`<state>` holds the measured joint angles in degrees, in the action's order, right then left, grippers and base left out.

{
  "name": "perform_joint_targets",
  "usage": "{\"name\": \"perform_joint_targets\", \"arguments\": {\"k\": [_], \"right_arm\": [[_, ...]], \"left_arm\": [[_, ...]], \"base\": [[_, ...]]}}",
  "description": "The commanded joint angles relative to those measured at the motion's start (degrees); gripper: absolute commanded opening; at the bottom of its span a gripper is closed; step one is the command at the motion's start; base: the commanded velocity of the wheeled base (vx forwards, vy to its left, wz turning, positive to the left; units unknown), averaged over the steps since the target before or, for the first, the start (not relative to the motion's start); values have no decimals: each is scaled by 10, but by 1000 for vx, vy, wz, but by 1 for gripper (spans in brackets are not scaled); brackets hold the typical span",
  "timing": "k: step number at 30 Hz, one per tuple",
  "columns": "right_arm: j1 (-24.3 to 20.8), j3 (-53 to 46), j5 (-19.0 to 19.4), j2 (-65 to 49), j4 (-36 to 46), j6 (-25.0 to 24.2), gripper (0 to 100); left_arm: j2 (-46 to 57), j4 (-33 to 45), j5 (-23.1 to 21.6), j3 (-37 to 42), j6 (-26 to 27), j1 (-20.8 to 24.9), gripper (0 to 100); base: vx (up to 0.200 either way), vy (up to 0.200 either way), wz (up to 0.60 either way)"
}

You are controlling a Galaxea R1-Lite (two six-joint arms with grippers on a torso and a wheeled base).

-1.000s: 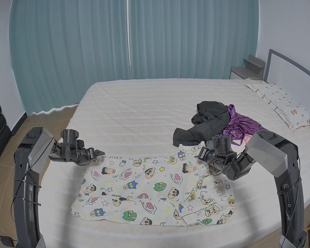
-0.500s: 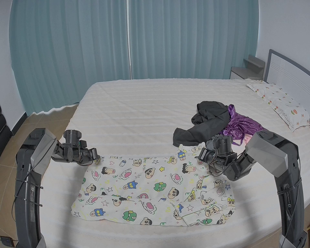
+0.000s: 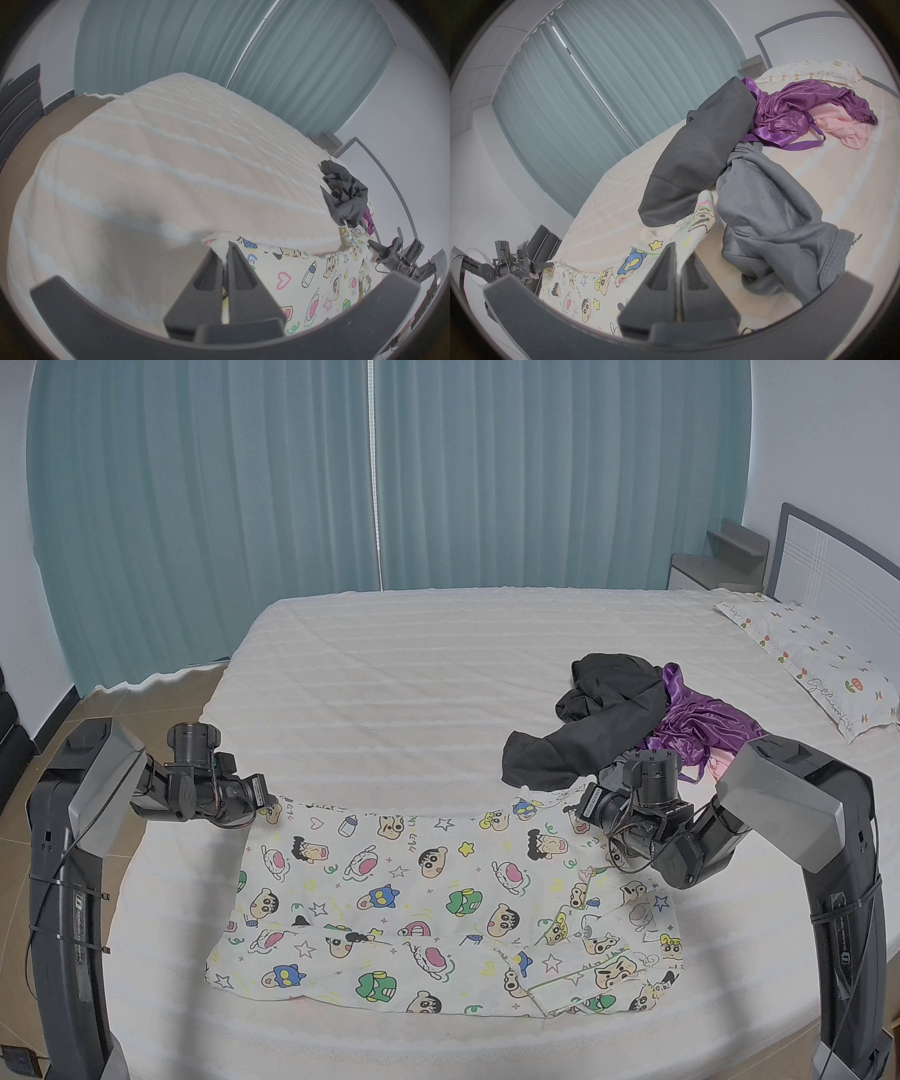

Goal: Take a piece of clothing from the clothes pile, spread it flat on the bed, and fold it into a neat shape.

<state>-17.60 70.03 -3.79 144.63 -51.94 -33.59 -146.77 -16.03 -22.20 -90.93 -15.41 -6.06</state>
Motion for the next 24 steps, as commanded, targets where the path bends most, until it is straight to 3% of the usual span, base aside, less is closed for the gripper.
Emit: {"name": "perform_joint_targets", "arguments": {"k": [1, 18, 24], "right_arm": [[-1, -11, 1, -16, -4, 0, 0], [-2, -70, 7, -54, -42, 1, 0], [-11, -90, 30, -61, -42, 1, 0]], "left_arm": [[31, -2, -1, 22, -3, -6, 0], [112, -124, -17, 189, -1, -33, 0], [143, -137, -39, 237, 1, -33, 0]], "base": [[0, 0, 0], [0, 0, 0], [0, 0, 0]]}}
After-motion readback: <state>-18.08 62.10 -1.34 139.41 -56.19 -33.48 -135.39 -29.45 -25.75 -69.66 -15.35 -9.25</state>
